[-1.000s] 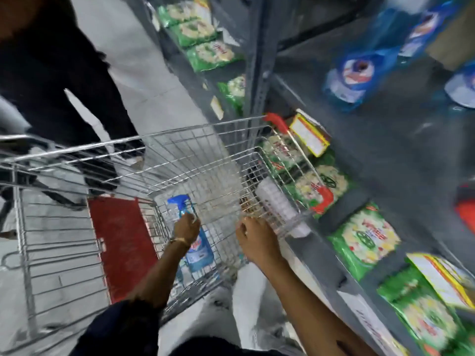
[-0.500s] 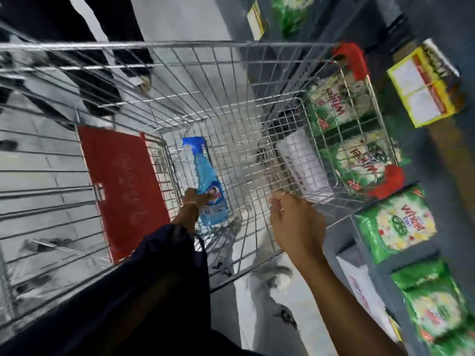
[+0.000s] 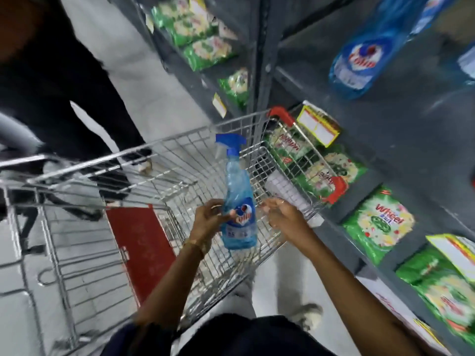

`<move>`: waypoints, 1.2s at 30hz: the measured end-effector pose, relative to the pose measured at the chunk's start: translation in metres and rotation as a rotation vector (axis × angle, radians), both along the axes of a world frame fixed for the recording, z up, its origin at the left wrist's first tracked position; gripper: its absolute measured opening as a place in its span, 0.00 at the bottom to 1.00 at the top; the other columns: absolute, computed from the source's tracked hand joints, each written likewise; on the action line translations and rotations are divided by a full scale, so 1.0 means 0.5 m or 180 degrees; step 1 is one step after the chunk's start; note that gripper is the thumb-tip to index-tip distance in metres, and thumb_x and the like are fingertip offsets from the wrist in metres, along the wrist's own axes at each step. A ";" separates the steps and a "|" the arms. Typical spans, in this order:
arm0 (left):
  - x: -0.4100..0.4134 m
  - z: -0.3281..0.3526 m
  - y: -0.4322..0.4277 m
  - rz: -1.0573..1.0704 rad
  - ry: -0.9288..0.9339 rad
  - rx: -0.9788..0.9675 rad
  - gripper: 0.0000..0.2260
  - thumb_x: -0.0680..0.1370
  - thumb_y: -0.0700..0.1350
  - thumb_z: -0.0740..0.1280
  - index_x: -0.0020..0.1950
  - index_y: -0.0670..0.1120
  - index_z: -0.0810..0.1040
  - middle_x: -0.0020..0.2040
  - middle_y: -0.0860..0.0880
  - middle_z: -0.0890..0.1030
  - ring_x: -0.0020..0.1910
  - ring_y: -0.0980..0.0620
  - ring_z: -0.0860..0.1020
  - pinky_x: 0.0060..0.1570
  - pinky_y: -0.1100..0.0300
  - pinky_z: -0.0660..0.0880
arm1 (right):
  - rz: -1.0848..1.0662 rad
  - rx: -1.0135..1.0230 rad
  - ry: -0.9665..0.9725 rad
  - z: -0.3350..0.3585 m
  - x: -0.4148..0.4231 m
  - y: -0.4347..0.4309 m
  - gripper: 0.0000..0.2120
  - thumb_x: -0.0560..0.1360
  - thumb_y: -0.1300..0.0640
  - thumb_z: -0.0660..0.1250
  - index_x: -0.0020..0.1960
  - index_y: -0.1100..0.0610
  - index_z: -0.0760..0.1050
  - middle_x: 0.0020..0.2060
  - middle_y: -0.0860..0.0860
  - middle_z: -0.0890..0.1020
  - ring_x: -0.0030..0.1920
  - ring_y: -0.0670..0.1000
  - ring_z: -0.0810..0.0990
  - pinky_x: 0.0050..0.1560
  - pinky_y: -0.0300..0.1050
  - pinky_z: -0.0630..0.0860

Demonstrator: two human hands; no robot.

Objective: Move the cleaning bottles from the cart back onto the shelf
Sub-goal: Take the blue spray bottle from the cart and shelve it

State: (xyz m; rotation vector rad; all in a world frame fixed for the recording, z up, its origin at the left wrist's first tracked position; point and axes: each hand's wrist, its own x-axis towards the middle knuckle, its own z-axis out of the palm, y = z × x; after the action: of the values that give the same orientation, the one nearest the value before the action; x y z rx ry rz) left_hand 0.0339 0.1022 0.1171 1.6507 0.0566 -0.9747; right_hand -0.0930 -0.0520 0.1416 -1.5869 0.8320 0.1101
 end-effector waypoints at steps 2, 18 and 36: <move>-0.018 0.083 -0.031 -0.0153 -0.0128 -0.0436 0.14 0.71 0.31 0.70 0.55 0.35 0.76 0.49 0.41 0.82 0.44 0.46 0.81 0.37 0.59 0.80 | -0.0056 0.0439 -0.0557 0.047 -0.030 -0.024 0.17 0.79 0.60 0.62 0.67 0.60 0.70 0.58 0.51 0.79 0.59 0.48 0.78 0.52 0.38 0.75; -0.209 0.327 -0.413 -0.1689 -0.0972 -0.1946 0.18 0.74 0.30 0.66 0.64 0.36 0.74 0.61 0.36 0.79 0.56 0.48 0.78 0.60 0.50 0.74 | -0.1965 -0.0817 -0.2085 0.267 -0.272 -0.232 0.13 0.72 0.68 0.68 0.48 0.51 0.81 0.43 0.43 0.87 0.45 0.43 0.84 0.42 0.35 0.78; -0.137 0.269 -0.671 -0.2006 -0.1501 -0.2145 0.22 0.77 0.35 0.65 0.70 0.41 0.68 0.70 0.43 0.72 0.66 0.55 0.73 0.56 0.70 0.76 | -0.2759 -0.1695 -0.1750 0.229 -0.175 -0.408 0.21 0.75 0.65 0.67 0.67 0.65 0.69 0.64 0.59 0.76 0.63 0.53 0.77 0.62 0.45 0.75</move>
State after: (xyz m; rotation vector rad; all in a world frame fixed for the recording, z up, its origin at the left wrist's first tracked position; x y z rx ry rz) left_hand -0.0347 -0.2331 0.2516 1.2215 -1.0515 -0.8866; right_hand -0.1804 -0.2559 0.2563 -1.4748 1.0739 -1.1952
